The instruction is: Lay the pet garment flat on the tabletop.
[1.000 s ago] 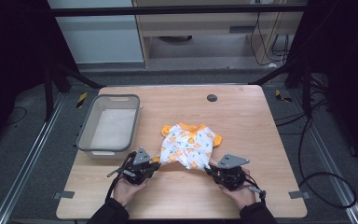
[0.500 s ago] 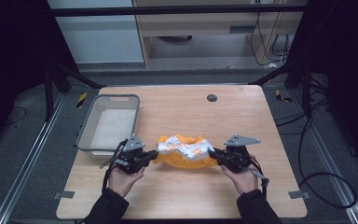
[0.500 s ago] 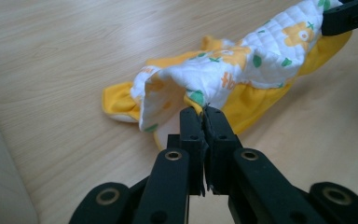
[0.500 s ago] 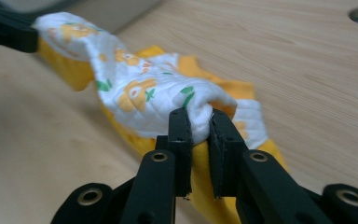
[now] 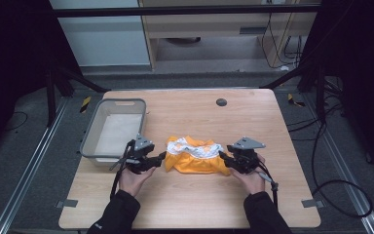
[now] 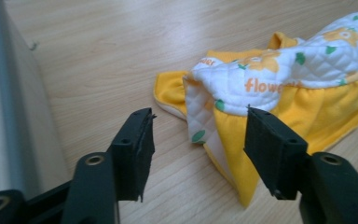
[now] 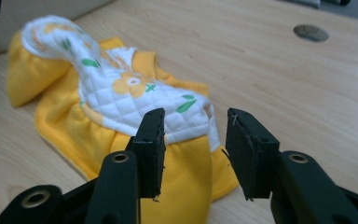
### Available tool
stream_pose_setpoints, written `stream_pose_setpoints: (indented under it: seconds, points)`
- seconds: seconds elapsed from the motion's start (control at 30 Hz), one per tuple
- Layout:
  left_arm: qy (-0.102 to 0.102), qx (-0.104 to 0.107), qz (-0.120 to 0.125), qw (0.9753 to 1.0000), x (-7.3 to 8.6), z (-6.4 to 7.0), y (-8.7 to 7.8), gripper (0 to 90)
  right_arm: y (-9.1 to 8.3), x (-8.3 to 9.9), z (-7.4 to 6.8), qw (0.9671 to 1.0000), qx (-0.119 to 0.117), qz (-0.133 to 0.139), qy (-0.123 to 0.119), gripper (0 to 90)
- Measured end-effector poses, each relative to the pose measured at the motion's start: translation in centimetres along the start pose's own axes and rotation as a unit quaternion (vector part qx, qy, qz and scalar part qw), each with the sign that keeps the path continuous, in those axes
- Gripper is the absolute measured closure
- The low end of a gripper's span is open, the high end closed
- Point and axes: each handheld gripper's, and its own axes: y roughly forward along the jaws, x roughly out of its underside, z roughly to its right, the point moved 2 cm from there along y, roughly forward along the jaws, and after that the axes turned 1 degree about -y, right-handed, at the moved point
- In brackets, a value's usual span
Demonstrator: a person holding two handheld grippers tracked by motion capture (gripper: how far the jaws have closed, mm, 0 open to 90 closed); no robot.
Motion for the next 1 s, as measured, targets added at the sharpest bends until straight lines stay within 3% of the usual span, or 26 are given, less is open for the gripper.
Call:
stream_pose_setpoints:
  seconds: [0.1, 0.17, 0.33, 0.43, 0.53, 0.7, 0.83, 1.0]
  points:
    - [-0.001, 0.010, 0.004, 0.9999, 1.0, 0.2, -1.2, 34.6, -1.9, 0.2, 0.5, 0.9998, -0.016, 0.008, 0.001, 53.9]
    - [0.009, 0.009, -0.001, 0.9999, 1.9, 0.4, -1.6, 34.3, -2.9, 0.8, 0.8, 0.9998, -0.018, 0.003, 0.004, 52.2]
    - [0.004, 0.017, -0.026, 0.9995, 3.6, 0.9, -0.8, 34.0, -3.9, 3.5, 0.9, 0.9995, -0.021, -0.024, -0.002, 48.8]
    - [0.008, 0.025, -0.059, 0.9979, 4.0, 1.3, 0.2, 34.1, -3.4, 4.6, 1.1, 0.9991, -0.019, -0.038, 0.001, 47.7]
    - [0.011, 0.031, -0.069, 0.9971, 4.1, 1.8, 0.6, 36.8, -2.5, 5.1, 1.2, 0.9984, -0.025, -0.049, 0.013, 47.6]
    - [0.013, 0.030, -0.064, 0.9974, 4.4, 2.4, 1.5, 39.8, -1.0, 5.0, 1.2, 0.9977, -0.038, -0.049, 0.028, 48.3]
    - [0.005, 0.027, -0.057, 0.9980, 4.4, 2.5, 2.2, 42.7, -0.2, 4.8, 0.7, 0.9974, -0.046, -0.051, 0.022, 49.9]
    - [0.018, 0.028, -0.056, 0.9979, 4.4, 2.8, 3.1, 50.3, 0.5, 5.0, 0.5, 0.9963, -0.052, -0.065, 0.019, 56.7]
